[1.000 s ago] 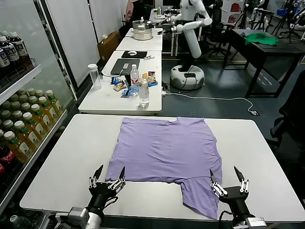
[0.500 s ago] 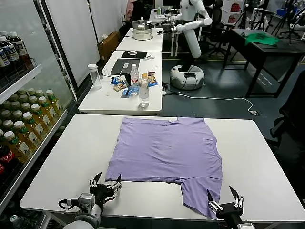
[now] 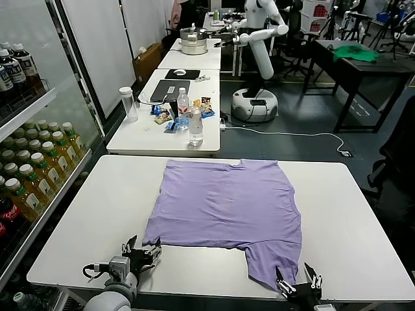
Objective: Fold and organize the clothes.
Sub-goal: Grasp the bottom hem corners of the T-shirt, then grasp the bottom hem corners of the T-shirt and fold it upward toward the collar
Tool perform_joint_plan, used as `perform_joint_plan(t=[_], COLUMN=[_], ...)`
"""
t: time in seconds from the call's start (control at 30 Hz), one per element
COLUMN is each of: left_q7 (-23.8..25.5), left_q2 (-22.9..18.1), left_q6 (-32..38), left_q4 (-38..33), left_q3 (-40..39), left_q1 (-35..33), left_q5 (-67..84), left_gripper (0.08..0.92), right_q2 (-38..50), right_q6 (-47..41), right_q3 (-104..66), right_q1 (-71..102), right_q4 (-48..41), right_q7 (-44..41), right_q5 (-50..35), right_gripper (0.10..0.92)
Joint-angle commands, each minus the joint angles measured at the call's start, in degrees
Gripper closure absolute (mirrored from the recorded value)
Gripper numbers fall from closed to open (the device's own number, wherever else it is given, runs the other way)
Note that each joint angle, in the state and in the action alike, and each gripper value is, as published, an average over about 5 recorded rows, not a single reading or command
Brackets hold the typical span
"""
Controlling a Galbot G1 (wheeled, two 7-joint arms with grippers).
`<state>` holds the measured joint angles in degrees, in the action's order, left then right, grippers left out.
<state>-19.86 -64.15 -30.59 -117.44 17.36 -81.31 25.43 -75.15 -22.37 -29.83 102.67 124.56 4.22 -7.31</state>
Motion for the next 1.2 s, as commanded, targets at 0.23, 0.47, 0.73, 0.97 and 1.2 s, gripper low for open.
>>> perform_joint_plan(t=[0.23, 0.47, 0.73, 0.97, 1.2], left_q7=[1.4, 1.6, 2.1, 2.4, 3.1], left_q2=[0.3, 0.9, 2.1, 3.0, 4.1], left_q6=[0.7, 2.0, 5.4, 6.5, 6.8], left_q4=[-1.6, -3.3, -8.1, -9.6, -9.0], left_q3=[-0.6, -0.2, 1.4, 2.4, 2.1], left_q1=[-1.0, -2.1, -4.2, -2.8, 0.5], left_q5=[1.7, 1.7, 2.5, 6.0, 8.2], left_gripper=[0.623, 0.81, 0.846, 0.847, 0.847], right_q2=[-0.1, 0.6, 1.9, 3.5, 5.3], right_q6=[-1.1, 0.5, 1.7, 2.0, 1.8], right_q3=[-0.2, -1.6, -4.0, -7.3, -8.7], right_q1=[1.0, 1.8, 1.2, -2.4, -9.7], right_q4=[0.7, 5.0, 9.6, 10.4, 6.4], right_q7=[-0.7, -2.2, -2.9, -2.7, -1.6], right_q5=[-2.8, -3.8, -5.3, -8.3, -10.5], right_gripper=[0.629, 0.837, 0.915, 0.915, 0.915])
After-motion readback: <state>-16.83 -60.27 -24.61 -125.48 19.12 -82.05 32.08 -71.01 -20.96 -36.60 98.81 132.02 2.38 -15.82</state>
